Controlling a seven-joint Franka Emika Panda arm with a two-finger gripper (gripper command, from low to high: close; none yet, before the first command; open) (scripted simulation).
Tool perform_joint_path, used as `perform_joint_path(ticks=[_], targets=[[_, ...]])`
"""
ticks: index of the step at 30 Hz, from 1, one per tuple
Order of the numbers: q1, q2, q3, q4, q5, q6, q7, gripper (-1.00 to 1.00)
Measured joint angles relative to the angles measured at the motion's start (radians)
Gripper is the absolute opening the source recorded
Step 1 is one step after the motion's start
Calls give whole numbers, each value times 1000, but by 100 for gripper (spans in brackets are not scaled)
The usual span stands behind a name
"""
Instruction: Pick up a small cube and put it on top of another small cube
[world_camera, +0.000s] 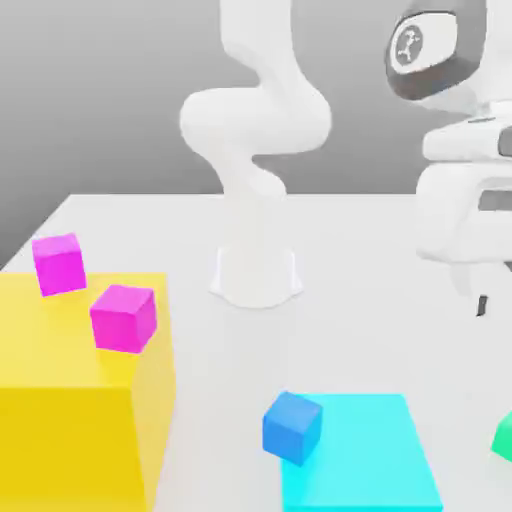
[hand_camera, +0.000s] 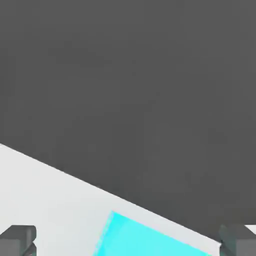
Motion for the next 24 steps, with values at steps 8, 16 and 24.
perform_joint_path(ticks=[8,16,24], targets=[[98,277,51,1,-41,85,24,0],[192,483,-27,41,-138,211,93,-100],[153,395,26,17,-76,150,48,-100]])
